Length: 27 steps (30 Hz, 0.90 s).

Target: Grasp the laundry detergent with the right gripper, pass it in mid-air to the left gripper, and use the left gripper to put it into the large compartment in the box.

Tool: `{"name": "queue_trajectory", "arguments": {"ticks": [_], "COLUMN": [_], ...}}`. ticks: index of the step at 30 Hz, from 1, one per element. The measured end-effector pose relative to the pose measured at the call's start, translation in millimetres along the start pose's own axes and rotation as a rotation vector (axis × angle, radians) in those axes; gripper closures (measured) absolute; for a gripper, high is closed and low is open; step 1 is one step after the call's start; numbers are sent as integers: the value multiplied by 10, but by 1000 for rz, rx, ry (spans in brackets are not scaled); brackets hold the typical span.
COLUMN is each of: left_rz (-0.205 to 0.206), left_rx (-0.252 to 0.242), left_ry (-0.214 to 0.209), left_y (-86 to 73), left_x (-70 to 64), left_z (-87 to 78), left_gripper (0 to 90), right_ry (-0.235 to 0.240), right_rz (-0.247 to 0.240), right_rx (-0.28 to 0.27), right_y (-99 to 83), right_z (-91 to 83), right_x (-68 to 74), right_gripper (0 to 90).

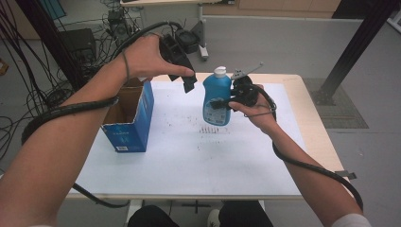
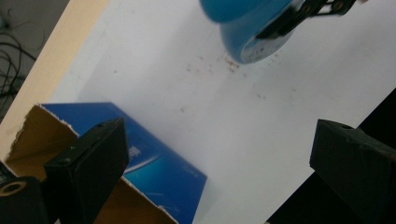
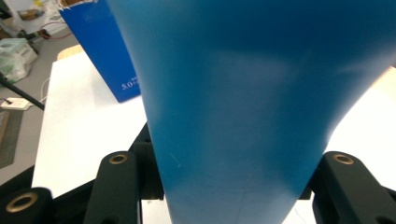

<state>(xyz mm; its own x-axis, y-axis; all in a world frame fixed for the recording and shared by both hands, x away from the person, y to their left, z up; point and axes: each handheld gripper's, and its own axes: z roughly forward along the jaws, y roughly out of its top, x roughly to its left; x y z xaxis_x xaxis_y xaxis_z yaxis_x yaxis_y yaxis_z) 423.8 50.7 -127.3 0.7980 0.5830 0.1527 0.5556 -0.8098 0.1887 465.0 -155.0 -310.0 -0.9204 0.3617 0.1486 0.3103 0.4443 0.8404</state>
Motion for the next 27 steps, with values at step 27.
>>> {"name": "queue_trajectory", "arguments": {"ticks": [27], "left_rz": [205], "left_rx": [40], "left_ry": [-25], "left_y": [76], "left_x": [4], "left_z": [-19], "left_gripper": [52], "right_ry": [195], "right_rz": [-168], "right_rx": [14], "right_y": [251], "right_z": [464], "right_x": [283], "right_gripper": [457]}}
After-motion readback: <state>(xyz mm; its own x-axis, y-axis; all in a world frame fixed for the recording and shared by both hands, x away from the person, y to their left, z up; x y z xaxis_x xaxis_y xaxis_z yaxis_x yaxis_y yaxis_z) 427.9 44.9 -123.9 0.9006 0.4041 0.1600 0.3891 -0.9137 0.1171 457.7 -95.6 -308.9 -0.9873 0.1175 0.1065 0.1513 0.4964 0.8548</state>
